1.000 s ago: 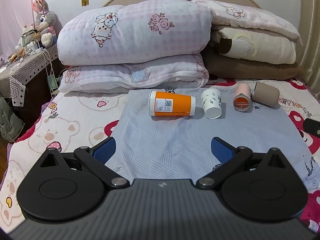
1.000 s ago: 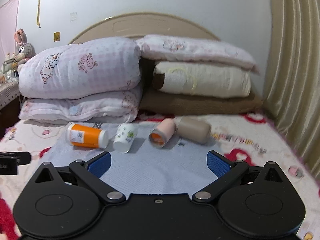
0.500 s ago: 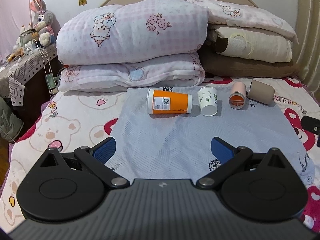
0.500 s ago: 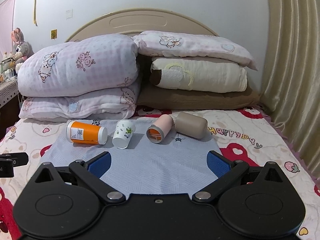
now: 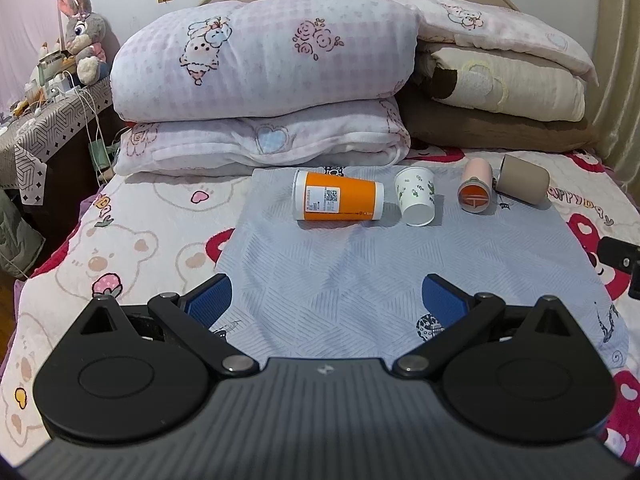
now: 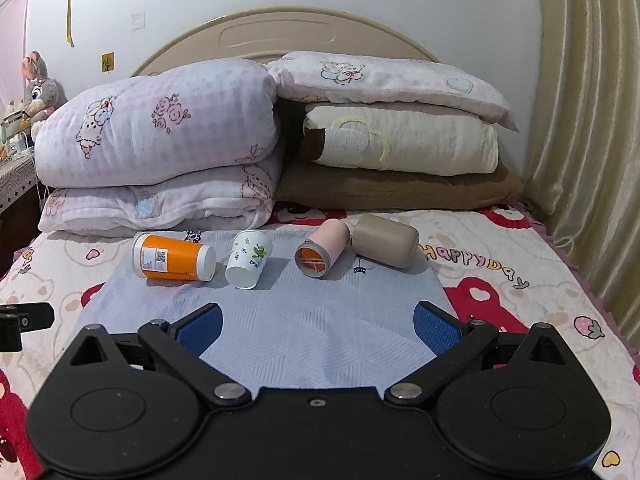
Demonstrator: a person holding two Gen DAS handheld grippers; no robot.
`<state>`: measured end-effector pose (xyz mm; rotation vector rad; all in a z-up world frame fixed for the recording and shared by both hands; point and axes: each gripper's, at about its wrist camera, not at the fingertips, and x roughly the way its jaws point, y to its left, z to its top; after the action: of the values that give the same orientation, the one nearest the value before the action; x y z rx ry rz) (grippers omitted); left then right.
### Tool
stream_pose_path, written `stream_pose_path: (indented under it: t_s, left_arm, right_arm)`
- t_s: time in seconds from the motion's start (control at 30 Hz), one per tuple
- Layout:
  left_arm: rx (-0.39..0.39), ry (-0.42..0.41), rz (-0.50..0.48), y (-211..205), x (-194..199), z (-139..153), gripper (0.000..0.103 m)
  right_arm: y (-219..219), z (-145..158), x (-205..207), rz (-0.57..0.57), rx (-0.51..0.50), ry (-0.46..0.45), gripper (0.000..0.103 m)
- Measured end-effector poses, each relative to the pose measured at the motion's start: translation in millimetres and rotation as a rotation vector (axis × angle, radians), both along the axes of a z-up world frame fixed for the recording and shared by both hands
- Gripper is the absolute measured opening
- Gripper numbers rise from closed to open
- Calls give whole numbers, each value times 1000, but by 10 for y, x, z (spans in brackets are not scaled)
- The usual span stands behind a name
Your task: Flip cup upright
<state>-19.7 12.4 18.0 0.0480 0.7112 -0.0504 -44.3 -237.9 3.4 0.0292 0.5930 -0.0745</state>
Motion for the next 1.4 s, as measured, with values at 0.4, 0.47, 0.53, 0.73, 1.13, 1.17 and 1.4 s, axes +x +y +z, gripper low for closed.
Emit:
stream_pose_path:
  t_s: [0.4, 0.47, 0.53, 0.73, 1.13, 1.17, 1.4]
  left_arm:
    - [2, 2, 0, -8, 17, -10, 103]
    - [5, 4, 0, -15, 14, -37, 103]
    - [9, 6, -1, -15, 11, -60, 103]
    - [-3, 16, -11, -18, 7, -78, 103]
    - [1, 87, -70, -442, 483, 165, 103]
    - [-8, 99, -74, -501, 566, 176, 103]
    - [34, 143, -142, -992, 1081, 41, 103]
  right_arm:
    - [-2, -31, 7, 2, 5, 11, 103]
    - [2, -30, 8, 2, 4, 10, 103]
    - [-1, -32, 13, 3, 3, 12, 103]
    - [-10, -40, 34, 8, 0, 15, 103]
    - [-355, 193, 290, 134, 0, -26, 103]
    - [-381, 228, 329, 148, -40, -36, 103]
    - [-616, 277, 712, 252, -160, 9, 103]
